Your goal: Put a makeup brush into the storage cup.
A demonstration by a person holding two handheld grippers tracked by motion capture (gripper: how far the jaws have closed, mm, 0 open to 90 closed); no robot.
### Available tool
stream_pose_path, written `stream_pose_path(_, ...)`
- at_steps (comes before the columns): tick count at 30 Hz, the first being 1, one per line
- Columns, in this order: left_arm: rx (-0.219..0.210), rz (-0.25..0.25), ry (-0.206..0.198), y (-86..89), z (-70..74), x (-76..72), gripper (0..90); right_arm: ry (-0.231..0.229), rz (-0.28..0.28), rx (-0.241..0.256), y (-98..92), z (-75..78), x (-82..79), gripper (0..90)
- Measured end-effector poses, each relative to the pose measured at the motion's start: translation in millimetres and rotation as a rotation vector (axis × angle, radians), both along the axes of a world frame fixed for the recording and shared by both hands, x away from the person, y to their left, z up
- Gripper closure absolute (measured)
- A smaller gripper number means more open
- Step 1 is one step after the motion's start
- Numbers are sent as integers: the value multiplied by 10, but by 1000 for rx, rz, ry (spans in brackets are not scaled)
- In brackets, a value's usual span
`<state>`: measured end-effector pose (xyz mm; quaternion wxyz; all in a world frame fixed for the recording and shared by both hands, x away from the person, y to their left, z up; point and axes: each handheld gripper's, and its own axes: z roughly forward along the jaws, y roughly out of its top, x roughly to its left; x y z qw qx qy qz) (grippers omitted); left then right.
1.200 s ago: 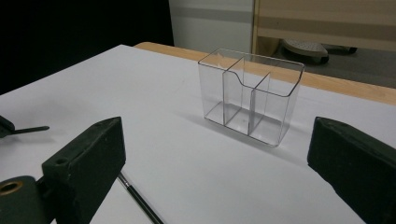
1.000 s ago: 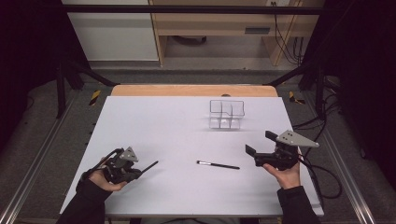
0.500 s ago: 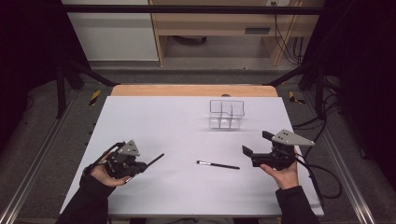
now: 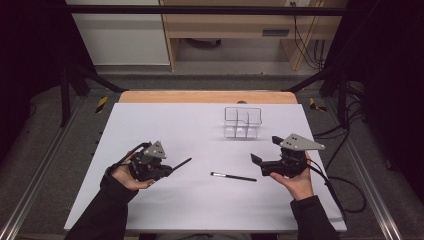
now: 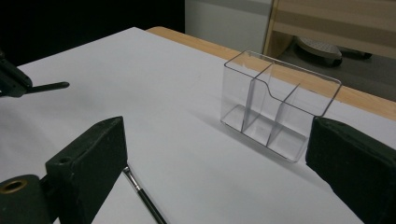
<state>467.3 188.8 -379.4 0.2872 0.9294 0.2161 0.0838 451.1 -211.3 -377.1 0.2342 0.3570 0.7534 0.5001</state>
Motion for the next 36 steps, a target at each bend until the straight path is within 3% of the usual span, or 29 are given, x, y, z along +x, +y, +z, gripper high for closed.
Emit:
stream_pose_path(7, 10, -36, 2, -148, 36, 72, 838, 11, 58, -61, 167, 43, 36, 68)
stream_pose_path(17, 38, -83, 1, -349, 104, 163, 838, 23, 93, -127, 269, 76, 65, 77)
stream_pose_path(18, 25, -78, 2, -373, 102, 161, 838, 20, 98, -132, 278, 77, 66, 83)
stream_pose_path(21, 44, -96, 1, -427, 109, 188, 838, 20, 116, -149, 319, 82, 68, 87)
stream_pose_path(31, 48, -119, 11, -552, 112, 213, 838, 40, 180, -241, 479, 66, 52, 92)
stream_pose_path(36, 48, -126, 16, -602, 126, 224, 838, 51, 203, -260, 542, 41, 48, 95)
